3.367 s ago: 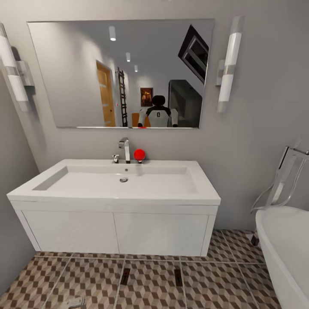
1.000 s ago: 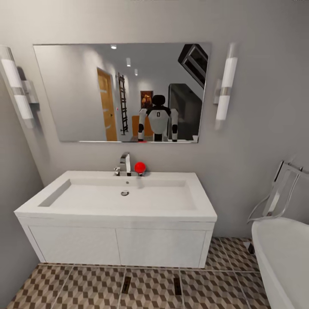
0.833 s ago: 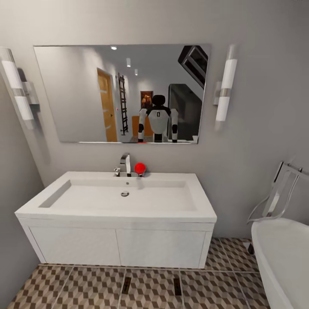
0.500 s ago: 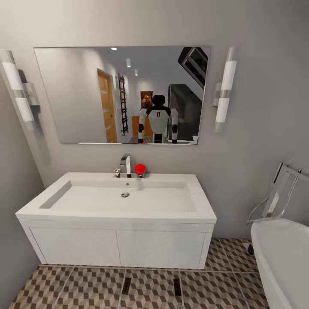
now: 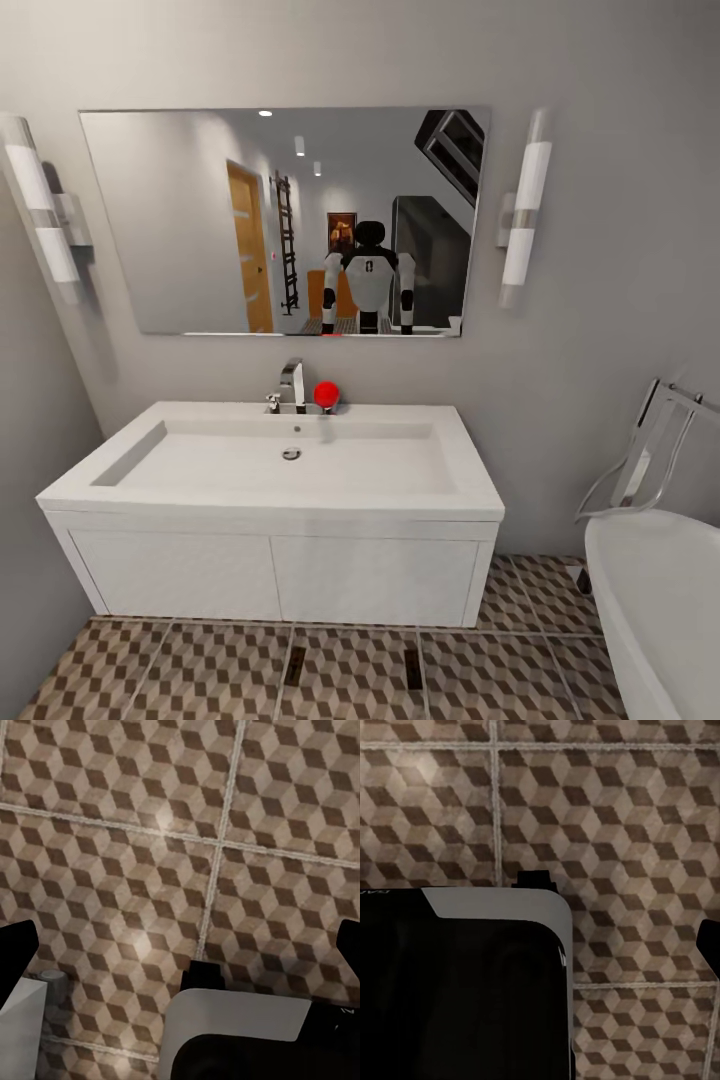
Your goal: Take the four mousetraps from the cabinet in the bathroom and place them on the bathroom floor. Make sure all four end up on the same floor surface, and ensure that at least two of them are either under or directly next to the same bathroom sink.
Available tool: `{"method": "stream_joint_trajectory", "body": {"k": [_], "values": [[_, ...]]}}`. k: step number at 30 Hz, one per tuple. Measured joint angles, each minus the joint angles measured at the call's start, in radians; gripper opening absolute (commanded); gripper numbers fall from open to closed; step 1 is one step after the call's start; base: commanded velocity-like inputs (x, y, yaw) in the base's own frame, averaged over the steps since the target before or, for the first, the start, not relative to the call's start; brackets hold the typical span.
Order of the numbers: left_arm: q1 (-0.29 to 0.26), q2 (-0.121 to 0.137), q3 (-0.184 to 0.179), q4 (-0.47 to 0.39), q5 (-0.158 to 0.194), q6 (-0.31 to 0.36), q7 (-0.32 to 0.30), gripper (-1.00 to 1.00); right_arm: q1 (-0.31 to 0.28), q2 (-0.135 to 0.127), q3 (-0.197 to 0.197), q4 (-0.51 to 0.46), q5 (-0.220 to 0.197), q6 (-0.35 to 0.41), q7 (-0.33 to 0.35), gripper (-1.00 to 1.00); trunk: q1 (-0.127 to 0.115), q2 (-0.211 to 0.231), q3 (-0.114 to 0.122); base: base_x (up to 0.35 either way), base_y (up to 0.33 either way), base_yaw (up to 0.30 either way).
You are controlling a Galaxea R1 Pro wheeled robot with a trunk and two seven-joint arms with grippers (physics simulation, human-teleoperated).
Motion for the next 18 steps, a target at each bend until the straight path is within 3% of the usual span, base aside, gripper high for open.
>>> {"method": "stream_joint_trajectory", "body": {"k": [18], "values": [[0.000,-0.002,0.000,0.000,0.000,0.005,0.001,1.00,0.000,-0.001,0.000,-0.001,0.000,0.000,-0.002,1.00,0.000,0.000,0.000,0.000,0.000,0.000]]}}
